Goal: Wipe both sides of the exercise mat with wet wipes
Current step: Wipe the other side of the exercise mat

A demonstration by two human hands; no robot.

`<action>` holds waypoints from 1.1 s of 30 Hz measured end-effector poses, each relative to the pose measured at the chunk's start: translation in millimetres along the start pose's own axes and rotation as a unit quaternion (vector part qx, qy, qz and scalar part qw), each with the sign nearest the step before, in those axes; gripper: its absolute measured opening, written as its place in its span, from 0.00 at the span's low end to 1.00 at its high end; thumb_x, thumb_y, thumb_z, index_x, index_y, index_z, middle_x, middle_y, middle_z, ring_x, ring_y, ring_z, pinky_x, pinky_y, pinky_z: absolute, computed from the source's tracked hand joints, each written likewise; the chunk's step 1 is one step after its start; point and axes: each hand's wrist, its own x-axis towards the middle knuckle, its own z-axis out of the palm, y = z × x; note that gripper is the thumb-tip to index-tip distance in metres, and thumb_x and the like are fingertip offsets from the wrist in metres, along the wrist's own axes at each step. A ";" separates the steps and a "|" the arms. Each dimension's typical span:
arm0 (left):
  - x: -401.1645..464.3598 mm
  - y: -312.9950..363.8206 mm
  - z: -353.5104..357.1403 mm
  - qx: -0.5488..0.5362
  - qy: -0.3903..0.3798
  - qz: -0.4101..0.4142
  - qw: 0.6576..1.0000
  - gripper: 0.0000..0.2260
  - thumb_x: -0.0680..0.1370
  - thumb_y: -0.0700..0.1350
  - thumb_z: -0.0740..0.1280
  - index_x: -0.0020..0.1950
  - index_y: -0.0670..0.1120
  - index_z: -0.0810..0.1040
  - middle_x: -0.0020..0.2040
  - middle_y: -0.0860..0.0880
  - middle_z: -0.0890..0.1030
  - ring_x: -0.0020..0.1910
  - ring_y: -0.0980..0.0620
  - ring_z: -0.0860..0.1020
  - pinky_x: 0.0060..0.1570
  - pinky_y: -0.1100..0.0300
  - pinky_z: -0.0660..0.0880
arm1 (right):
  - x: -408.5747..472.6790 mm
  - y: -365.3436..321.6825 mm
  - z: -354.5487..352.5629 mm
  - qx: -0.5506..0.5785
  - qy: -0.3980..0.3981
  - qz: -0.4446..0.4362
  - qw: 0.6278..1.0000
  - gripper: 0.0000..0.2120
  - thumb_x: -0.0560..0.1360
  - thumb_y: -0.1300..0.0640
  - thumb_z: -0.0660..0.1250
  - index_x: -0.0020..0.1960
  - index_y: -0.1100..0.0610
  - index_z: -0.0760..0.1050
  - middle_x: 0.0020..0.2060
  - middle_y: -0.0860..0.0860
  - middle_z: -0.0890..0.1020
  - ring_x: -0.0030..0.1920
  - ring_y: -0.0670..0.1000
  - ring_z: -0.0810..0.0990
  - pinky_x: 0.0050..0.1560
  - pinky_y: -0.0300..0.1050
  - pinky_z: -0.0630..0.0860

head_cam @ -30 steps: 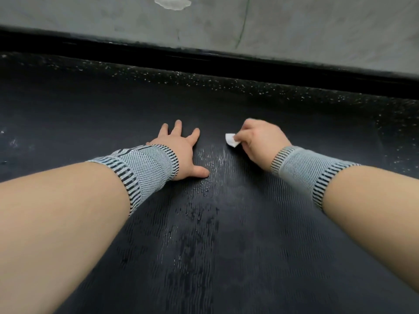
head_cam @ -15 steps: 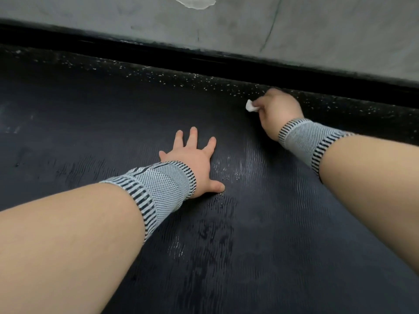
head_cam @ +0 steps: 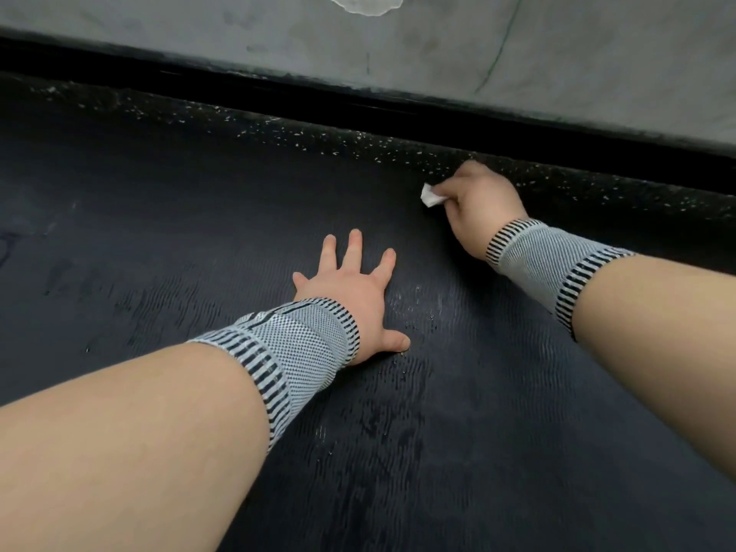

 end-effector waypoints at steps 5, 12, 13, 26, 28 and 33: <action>-0.3 1.6 -2.1 -0.002 -0.009 -0.002 1.000 0.51 0.70 0.70 0.68 0.79 0.58 0.35 0.78 0.46 0.30 0.77 0.39 0.34 0.71 0.30 0.53 | 6.1 4.8 -3.4 0.005 -0.020 -0.029 0.999 0.14 0.76 0.60 0.61 0.59 0.54 0.80 0.54 0.56 0.76 0.55 0.59 0.75 0.57 0.47 0.71; 0.4 0.7 -0.8 -0.002 -0.001 -0.003 1.000 0.51 0.70 0.70 0.68 0.79 0.58 0.36 0.78 0.47 0.30 0.77 0.39 0.34 0.70 0.30 0.53 | -1.5 -9.3 4.4 0.021 0.011 0.030 0.999 0.14 0.77 0.60 0.61 0.60 0.55 0.79 0.57 0.57 0.75 0.56 0.58 0.74 0.56 0.47 0.70; 0.5 0.8 -0.8 -0.002 0.000 -0.003 1.000 0.51 0.70 0.70 0.68 0.79 0.58 0.36 0.78 0.46 0.30 0.77 0.39 0.34 0.70 0.30 0.53 | -15.0 -11.0 3.3 0.029 0.009 -0.002 1.000 0.14 0.76 0.61 0.61 0.59 0.56 0.79 0.55 0.56 0.76 0.55 0.58 0.75 0.55 0.47 0.72; -0.5 2.9 -1.3 0.003 0.012 -0.007 1.000 0.52 0.69 0.70 0.69 0.79 0.58 0.37 0.78 0.46 0.32 0.78 0.39 0.36 0.69 0.30 0.55 | -46.2 -21.6 4.8 0.017 0.017 -0.001 1.000 0.14 0.76 0.62 0.62 0.58 0.55 0.80 0.53 0.56 0.76 0.52 0.58 0.76 0.52 0.47 0.72; -0.4 2.5 -1.3 0.001 0.012 -0.007 1.000 0.52 0.69 0.69 0.69 0.79 0.58 0.37 0.78 0.46 0.32 0.77 0.39 0.35 0.70 0.29 0.55 | -80.1 -25.4 -3.9 0.048 -0.006 -0.070 0.996 0.12 0.73 0.64 0.65 0.53 0.57 0.82 0.46 0.57 0.78 0.45 0.59 0.78 0.46 0.48 0.74; -1.5 3.2 -1.7 0.004 0.014 -0.008 1.000 0.52 0.69 0.70 0.69 0.79 0.58 0.37 0.79 0.46 0.32 0.78 0.39 0.36 0.69 0.29 0.56 | -54.2 -20.0 -3.1 0.012 -0.024 -0.068 0.997 0.13 0.76 0.61 0.61 0.56 0.56 0.80 0.51 0.56 0.76 0.50 0.58 0.77 0.49 0.48 0.73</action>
